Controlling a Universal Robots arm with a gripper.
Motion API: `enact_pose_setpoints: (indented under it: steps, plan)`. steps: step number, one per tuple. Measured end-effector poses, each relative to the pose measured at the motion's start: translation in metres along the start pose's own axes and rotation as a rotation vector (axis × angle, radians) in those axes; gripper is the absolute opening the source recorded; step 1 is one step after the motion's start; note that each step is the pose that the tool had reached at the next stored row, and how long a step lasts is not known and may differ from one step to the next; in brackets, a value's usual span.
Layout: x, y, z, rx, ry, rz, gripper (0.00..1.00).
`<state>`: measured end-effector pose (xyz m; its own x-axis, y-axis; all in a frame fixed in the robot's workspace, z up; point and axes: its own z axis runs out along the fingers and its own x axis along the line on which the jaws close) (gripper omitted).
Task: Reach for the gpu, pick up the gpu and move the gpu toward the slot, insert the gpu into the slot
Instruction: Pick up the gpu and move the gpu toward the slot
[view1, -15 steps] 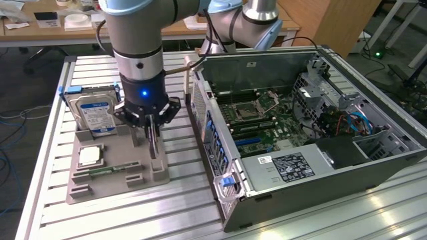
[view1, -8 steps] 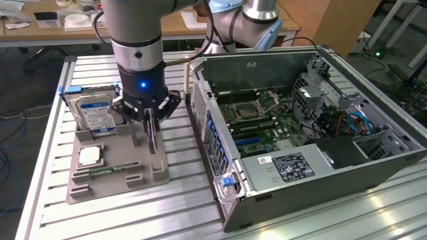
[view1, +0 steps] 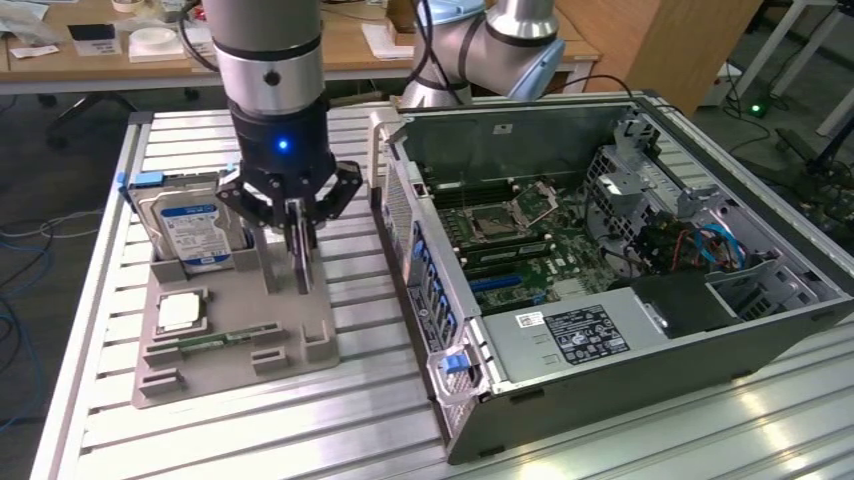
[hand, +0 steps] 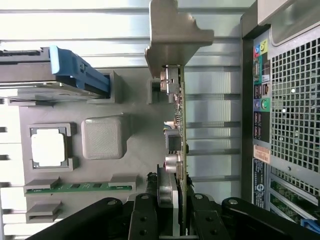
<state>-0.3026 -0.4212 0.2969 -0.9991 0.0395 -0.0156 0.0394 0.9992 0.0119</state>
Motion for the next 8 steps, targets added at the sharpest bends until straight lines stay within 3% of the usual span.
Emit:
enact_pose_setpoints:
  steps: [8]
  plan:
    - [0.0, 0.0003, -0.0263, 0.0, 0.0001, 0.0, 0.28]
